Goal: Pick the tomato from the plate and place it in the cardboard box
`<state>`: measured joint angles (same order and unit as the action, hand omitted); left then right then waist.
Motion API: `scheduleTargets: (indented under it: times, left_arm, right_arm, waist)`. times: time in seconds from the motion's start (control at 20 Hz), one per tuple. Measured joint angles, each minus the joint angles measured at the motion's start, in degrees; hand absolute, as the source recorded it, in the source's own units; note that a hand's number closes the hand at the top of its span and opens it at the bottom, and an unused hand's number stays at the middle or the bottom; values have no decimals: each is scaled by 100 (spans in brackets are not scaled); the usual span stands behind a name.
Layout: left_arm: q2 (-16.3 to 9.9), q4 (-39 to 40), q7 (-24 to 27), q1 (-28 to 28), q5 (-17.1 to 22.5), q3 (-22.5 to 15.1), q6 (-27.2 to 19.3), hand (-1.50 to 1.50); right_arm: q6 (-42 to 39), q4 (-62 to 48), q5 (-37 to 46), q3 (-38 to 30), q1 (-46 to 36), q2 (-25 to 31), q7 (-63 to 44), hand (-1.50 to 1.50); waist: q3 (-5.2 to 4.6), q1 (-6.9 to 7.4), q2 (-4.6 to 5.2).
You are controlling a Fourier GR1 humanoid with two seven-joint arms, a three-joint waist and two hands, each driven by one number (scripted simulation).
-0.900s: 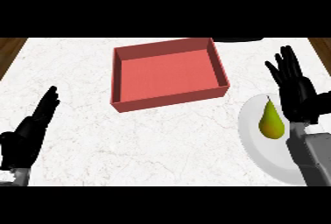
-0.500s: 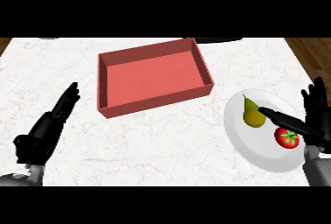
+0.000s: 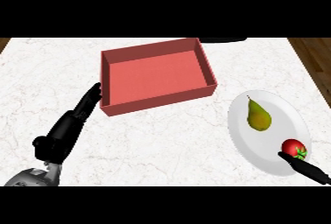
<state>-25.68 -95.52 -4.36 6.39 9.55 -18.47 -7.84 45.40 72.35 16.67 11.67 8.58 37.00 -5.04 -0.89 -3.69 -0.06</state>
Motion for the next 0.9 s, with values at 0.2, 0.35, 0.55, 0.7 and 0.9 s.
scheduleTargets:
  times: [0.2, 0.35, 0.55, 0.7, 0.9]
  left_arm:
    - [92, 126, 28, 92, -55, -79, 31, 0]
    - [190, 206, -18, 211, -64, -115, 29, 0]
    - [250, 290, -50, 337, -113, -146, 45, 0]
    - [324, 390, -18, 426, -146, -180, 83, 0]
    - [384, 476, -49, 568, -121, -112, 187, 0]
  right_arm:
    - [24, 627, 795, 274, 409, 428, -1036, -150]
    - [-393, 1311, 1096, 447, 578, 692, -1901, -150]
    - [-1200, 2402, 1223, 675, 754, 980, -3129, -150]
    - [-1825, 3332, 1300, 761, 693, 1148, -4216, -150]
    - [-2590, 4388, 1240, 631, 506, 1318, -5358, -150]
  waist:
    - [-11, 46, -10]
    - [-9, 72, -11]
    - [5, 125, -13]
    - [22, 186, -9]
    - [50, 264, -6]
